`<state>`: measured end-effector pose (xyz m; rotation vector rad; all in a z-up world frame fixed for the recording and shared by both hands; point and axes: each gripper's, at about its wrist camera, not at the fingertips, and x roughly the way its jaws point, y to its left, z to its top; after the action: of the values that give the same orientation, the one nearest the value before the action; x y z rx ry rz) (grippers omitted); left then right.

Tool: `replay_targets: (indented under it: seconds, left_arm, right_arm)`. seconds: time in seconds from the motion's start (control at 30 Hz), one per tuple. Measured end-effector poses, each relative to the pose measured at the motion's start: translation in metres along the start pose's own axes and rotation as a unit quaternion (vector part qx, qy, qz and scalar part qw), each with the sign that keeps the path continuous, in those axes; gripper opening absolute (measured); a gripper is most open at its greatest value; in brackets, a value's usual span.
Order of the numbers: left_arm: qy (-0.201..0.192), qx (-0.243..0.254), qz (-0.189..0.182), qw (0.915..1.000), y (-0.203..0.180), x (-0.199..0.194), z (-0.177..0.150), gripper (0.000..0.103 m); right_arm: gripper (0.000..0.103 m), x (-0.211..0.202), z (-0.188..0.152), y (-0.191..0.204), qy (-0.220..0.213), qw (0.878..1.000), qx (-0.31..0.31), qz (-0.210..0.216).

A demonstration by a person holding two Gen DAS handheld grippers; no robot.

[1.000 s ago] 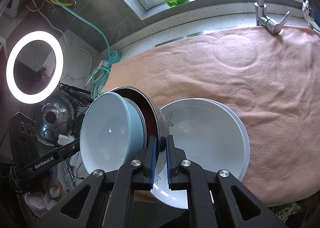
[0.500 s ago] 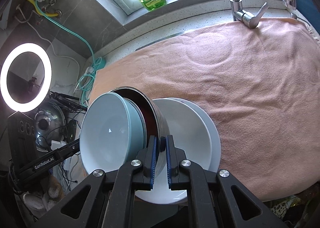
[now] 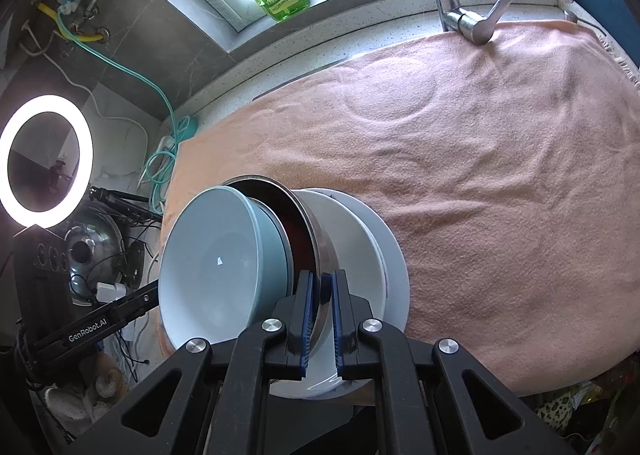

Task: Organize plates and bowls
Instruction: 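Carry the nested bowls over the flower plate stack and lower them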

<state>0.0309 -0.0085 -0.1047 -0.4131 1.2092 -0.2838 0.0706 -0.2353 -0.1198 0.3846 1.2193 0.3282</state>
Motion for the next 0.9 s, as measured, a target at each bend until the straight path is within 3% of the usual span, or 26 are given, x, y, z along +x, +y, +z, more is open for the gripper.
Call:
replay_targets:
  seconds: [0.9]
  left_arm:
    - [0.002, 0.000, 0.006, 1.0000, 0.0010, 0.0055, -0.0025, 0.008]
  right_arm:
    - [0.008, 0.0069, -0.0033, -0.0021, 0.005, 1.000, 0.005, 0.001]
